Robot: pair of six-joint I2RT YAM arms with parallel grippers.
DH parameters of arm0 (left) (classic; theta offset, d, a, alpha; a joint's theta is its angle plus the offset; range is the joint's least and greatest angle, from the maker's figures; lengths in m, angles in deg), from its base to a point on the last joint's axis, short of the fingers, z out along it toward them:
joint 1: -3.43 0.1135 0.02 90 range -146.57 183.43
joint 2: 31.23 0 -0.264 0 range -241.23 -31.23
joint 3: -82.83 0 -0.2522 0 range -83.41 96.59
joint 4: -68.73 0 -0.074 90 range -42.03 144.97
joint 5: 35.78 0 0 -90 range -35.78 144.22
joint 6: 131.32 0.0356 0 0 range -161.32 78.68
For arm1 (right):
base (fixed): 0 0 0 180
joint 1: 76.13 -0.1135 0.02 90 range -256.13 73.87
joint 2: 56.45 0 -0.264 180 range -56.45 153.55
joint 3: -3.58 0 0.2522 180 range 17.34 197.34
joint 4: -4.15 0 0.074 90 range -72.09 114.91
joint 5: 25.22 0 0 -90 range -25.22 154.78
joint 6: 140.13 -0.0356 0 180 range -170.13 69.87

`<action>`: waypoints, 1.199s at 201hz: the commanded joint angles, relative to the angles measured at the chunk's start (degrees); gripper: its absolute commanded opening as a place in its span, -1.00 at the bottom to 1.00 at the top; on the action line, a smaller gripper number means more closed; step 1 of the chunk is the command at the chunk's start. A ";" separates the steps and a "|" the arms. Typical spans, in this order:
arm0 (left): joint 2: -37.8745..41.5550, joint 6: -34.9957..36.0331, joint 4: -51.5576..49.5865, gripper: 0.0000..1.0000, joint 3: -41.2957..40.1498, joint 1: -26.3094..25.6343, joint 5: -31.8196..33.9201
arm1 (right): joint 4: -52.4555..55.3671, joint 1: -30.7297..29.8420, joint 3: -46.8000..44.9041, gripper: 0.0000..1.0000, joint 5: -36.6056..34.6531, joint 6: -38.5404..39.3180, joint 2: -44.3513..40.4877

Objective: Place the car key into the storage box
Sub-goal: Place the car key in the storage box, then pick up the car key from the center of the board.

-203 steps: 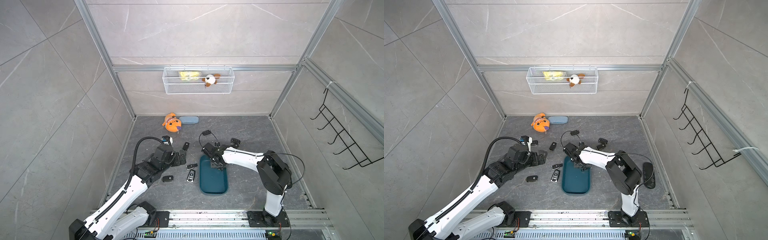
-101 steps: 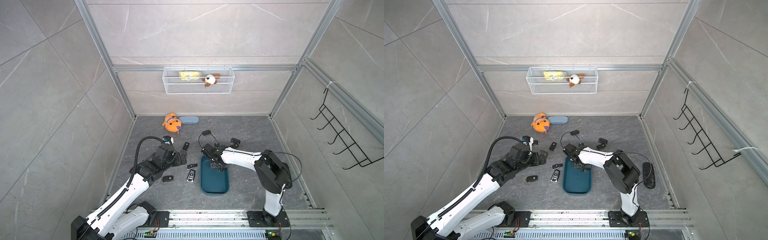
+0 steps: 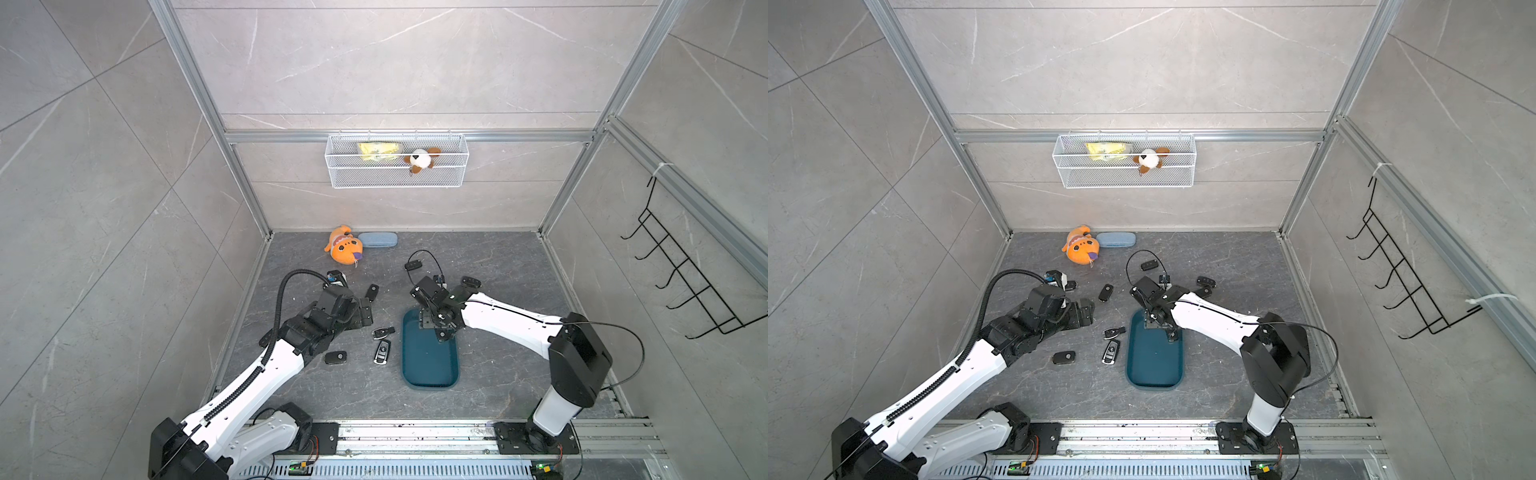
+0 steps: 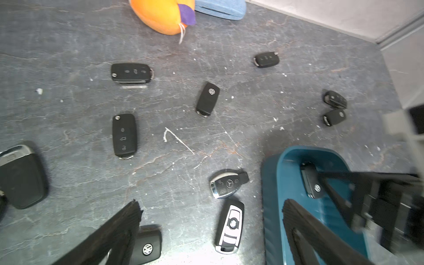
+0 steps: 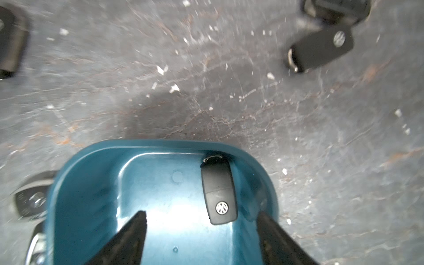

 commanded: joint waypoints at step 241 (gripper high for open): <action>-39.33 10.77 -1.95 0.30 12.56 27.10 -13.95 | -27.68 -0.08 -11.68 0.99 16.19 7.98 -18.02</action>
